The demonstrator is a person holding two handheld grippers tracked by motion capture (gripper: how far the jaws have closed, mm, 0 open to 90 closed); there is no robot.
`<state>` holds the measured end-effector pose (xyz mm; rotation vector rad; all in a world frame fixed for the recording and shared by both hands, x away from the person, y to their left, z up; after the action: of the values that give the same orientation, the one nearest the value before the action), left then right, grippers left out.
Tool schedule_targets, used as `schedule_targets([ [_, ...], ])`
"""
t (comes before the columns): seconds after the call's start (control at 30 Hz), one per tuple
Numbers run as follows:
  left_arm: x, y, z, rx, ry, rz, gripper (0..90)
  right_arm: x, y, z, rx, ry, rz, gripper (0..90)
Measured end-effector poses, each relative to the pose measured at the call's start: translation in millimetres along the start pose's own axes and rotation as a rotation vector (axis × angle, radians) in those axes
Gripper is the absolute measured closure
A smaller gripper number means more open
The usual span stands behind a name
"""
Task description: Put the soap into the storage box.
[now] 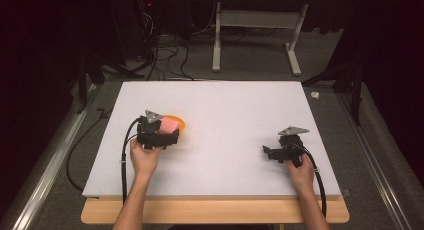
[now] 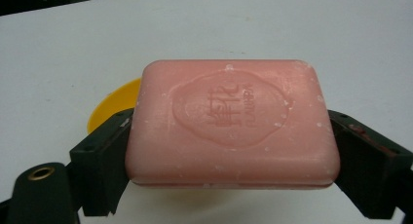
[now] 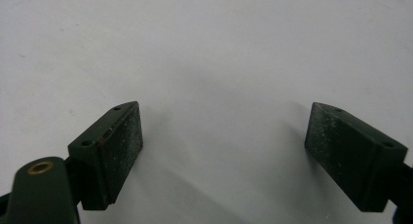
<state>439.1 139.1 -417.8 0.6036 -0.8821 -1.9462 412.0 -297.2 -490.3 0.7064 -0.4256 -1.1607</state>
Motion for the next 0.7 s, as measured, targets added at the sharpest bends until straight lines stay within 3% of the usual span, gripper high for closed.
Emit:
schedule_targets([
  [0.7, -15.1, 1.7, -24.6, -0.049, 0.045, 0.078, 13.6, -0.2, 0.0, 0.0, 0.001, -0.001, -0.002, 14.5],
])
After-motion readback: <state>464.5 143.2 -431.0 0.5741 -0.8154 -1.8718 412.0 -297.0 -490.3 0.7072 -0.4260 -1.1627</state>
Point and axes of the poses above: each handheld gripper's, and its own axes: z roughly backward along the jaws, y roughly out of its top, x roughly to its right, the point moved 1 cm from there along -z, roughly forward along the jaws, and after that the axes turned 6 degrees about -z, right-handed, at the moved point
